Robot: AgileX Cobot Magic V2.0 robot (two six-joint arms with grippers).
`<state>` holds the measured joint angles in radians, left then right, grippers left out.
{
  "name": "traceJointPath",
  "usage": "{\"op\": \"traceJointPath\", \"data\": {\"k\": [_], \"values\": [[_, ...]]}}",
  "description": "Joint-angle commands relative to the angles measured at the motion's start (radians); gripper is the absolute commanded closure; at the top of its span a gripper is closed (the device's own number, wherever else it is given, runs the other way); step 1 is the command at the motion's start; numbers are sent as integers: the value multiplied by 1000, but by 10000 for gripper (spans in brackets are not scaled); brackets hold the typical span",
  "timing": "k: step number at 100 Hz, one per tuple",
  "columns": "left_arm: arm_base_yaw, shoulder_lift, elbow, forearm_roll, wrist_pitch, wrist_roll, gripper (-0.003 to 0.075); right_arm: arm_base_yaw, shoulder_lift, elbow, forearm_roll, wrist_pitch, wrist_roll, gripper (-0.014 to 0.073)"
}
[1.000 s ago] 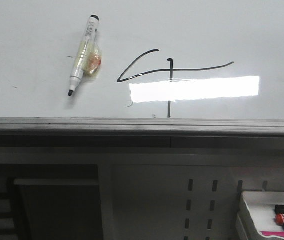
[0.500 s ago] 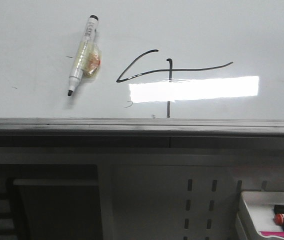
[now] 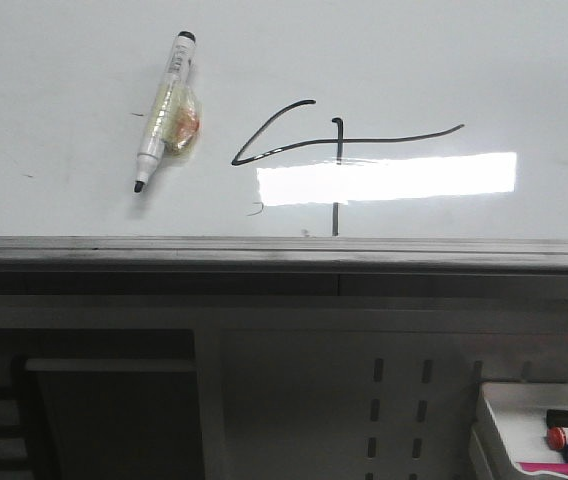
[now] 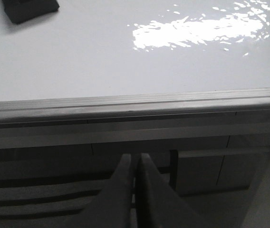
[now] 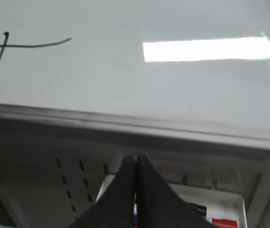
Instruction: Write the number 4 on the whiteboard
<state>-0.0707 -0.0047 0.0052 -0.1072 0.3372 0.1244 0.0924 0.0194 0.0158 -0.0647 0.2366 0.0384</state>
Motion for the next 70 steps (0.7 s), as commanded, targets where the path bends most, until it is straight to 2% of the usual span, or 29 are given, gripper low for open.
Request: {"op": "traceJointPath", "data": {"k": [1,5,70], "values": [[2,-25,33,-13,-46,-11,741,-14,-30,19,3,43,2,659],[2,-25,33,-13,-46,-11,741,-14,-49,19,3,84,2,659],[2,-25,33,-13,-46,-11,741,-14,-44,19,0,76,2,659]]}}
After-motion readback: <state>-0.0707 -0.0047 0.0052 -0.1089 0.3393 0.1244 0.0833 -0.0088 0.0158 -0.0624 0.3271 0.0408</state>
